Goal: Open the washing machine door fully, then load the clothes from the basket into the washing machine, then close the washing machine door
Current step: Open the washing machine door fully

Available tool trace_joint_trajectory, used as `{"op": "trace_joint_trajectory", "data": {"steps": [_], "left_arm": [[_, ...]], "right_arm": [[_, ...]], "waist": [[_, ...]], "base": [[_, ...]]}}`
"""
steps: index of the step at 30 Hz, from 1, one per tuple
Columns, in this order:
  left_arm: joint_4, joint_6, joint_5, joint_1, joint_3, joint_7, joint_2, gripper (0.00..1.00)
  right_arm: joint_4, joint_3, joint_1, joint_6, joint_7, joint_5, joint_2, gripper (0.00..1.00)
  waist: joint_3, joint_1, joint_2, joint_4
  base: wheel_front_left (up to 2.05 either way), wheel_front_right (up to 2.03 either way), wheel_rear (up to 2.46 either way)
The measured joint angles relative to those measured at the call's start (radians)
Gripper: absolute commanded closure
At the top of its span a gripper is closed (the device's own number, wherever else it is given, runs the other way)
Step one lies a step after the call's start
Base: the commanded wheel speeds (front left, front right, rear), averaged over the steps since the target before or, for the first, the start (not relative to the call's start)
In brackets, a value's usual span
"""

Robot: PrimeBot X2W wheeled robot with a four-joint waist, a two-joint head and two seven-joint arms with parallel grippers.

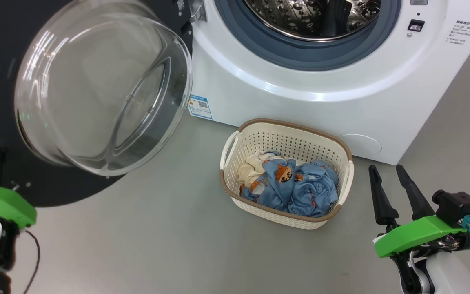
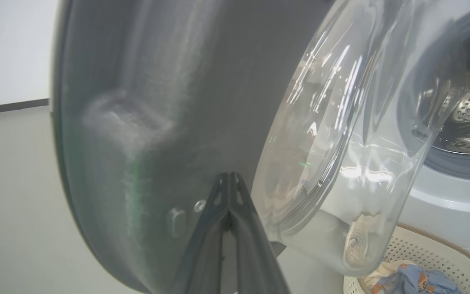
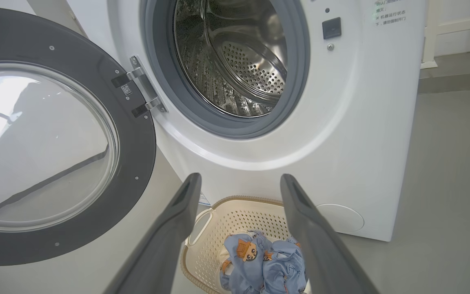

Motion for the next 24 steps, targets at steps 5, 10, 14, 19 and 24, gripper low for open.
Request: {"op": "trace_joint_trajectory", "data": {"steps": [5,10,14,19,24], "left_arm": [[0.062,-0.014,0.000,-0.052,-0.001,0.000,0.019,1.00],[0.120,-0.017,0.000,-0.090,-0.005,-0.003,0.026,1.00],[0.162,-0.026,0.000,-0.113,-0.007,-0.012,0.030,1.00],[0.194,-0.027,0.000,-0.127,-0.015,-0.028,0.031,1.00],[0.227,-0.036,0.000,-0.141,-0.024,-0.038,0.031,1.00]], "right_arm": [[0.003,0.001,-0.005,0.000,0.000,0.000,0.003,0.00],[0.008,0.001,-0.006,0.000,0.000,0.000,0.003,0.00],[0.010,0.001,-0.007,0.000,0.000,0.000,0.003,0.00],[0.011,0.000,-0.007,0.000,0.000,0.000,0.003,0.00],[0.011,0.000,-0.007,0.000,0.000,0.000,0.004,0.00]], "waist": [[0.004,-0.0001,0.0000,-0.001],[0.007,-0.0001,0.0000,-0.004],[0.007,-0.0001,0.0000,-0.009],[0.003,-0.0001,0.0000,-0.009],[-0.003,-0.0001,0.0000,-0.008]], "base": [[0.00,0.00,0.00],[0.00,0.00,0.00],[0.00,0.00,0.00],[0.00,0.00,0.00],[0.00,0.00,0.00]]}}
